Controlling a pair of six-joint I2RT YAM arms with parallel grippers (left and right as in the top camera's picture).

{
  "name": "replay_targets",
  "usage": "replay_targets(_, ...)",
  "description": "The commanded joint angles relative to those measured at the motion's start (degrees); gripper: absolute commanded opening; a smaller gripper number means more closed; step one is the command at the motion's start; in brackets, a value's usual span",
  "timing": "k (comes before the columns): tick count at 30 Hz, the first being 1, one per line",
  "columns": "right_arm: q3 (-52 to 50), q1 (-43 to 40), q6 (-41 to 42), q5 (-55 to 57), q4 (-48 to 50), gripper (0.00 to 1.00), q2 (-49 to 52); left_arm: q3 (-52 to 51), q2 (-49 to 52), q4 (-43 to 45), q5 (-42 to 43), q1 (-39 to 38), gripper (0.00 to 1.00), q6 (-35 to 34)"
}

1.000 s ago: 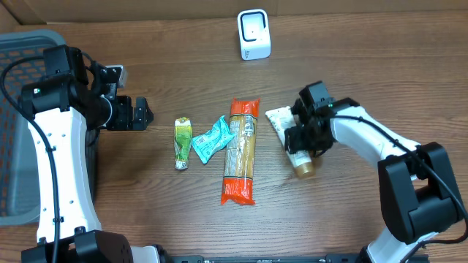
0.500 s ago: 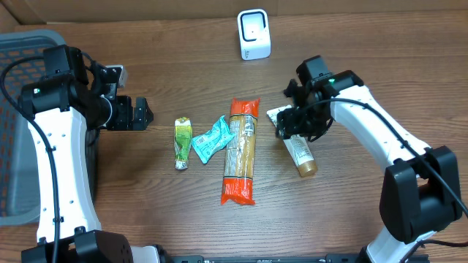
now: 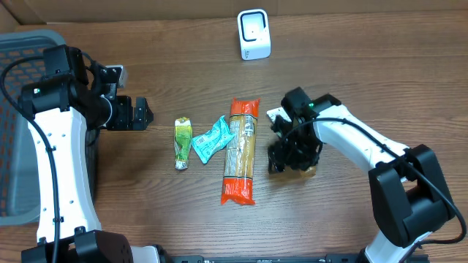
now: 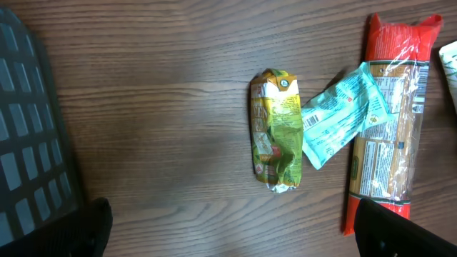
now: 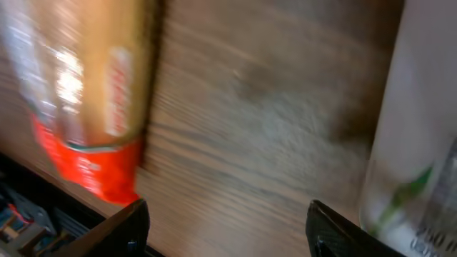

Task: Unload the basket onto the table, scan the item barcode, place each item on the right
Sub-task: 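Lift the tube and rotate it horizontally with the right gripper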

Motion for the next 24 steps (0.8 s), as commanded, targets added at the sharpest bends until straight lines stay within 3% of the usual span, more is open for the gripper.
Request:
replay_targets(1, -1.14, -1.57, 1.9, 5.73, -0.42, 0.71, -0.07, 0.17, -0.39, 0.09, 0.87, -0.11, 1.0, 1.27)
replay_targets(9, -1.11, -10.6, 6.25, 11.5, 5.62, 0.71, -0.07, 0.17, -0.39, 0.09, 0.87, -0.11, 0.99, 1.27)
replay_targets(17, -1.14, -19.85, 12.13, 16.76, 20.5, 0.72, -0.07, 0.17, -0.42, 0.09, 0.87, -0.11, 1.0, 1.27)
replay_targets(21, -1.14, -22.14, 15.13, 16.41, 29.2, 0.74, -0.07, 0.17, -0.39, 0.09, 0.87, -0.11, 1.0, 1.27)
replay_targets(24, -1.14, -21.59, 17.38, 6.51, 32.06, 0.74, -0.07, 0.17, -0.42, 0.09, 0.87, -0.11, 1.0, 1.27)
